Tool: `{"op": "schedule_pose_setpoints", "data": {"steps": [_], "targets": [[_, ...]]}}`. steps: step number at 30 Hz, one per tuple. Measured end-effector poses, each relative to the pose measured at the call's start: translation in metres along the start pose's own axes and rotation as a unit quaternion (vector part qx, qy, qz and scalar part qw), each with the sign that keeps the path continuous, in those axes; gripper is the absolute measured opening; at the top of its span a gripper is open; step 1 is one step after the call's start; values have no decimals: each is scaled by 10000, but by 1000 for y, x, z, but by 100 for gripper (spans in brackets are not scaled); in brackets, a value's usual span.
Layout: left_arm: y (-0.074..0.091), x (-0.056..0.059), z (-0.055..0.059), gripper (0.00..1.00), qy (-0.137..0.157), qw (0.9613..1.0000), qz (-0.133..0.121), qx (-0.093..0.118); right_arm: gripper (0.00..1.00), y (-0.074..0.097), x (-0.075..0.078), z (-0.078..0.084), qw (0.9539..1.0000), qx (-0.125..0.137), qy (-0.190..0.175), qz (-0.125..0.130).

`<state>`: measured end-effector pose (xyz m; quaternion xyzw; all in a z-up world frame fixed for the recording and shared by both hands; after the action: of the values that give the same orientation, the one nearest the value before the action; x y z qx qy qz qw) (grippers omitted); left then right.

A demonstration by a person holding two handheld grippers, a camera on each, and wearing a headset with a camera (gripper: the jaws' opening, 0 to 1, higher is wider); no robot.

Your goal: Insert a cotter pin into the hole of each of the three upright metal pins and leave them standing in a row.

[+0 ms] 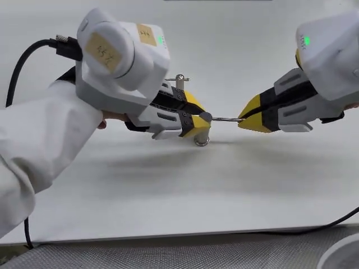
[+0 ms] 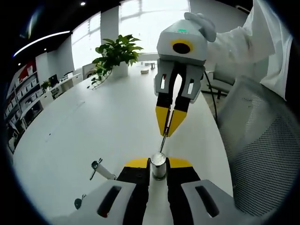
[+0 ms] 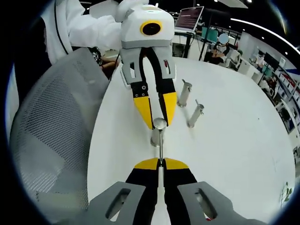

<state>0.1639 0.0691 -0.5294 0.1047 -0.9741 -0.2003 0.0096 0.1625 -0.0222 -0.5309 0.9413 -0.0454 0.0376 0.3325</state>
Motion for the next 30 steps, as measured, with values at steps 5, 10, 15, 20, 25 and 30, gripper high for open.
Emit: {"op": "schedule_pose_setpoints", "data": {"steps": [5, 10, 15, 20, 25, 30], "targets": [[0, 1, 0, 10, -16, 10000, 11, -12, 0, -5, 2, -3, 10000, -3, 70, -28], [0, 2, -1, 10, -10, 10000, 18, -22, 0, -10, 4, -4, 10000, 73, 17, -55], [-1, 2, -2, 10, -8, 10000, 34, -33, 0, -19, 1, -14, 9997, 180, 47, -150], [-1, 3, -2, 10, -29, 10000, 47, -53, 0, -26, 0, -20, 9994, 157, 156, -273], [-1, 3, -2, 10, -57, 9999, 52, -74, 0, -29, 0, -23, 9991, 117, 239, -340], [-1, 3, -2, 10, -76, 9999, 31, -79, 0, -30, 0, -21, 9989, 87, 291, -369]]}}
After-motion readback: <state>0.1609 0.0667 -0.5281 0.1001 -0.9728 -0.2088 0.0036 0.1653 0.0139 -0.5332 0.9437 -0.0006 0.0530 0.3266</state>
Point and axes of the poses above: the centre of the closed fingertips' face, and the gripper's own axes: y roughly backward along the fingers, x roughly to its right, z roughly out of its underside, the point moved 4 cm from there along y, roughly backward along the fingers, and after that the axes turned 12 degrees about x, right-handed, at the moved point
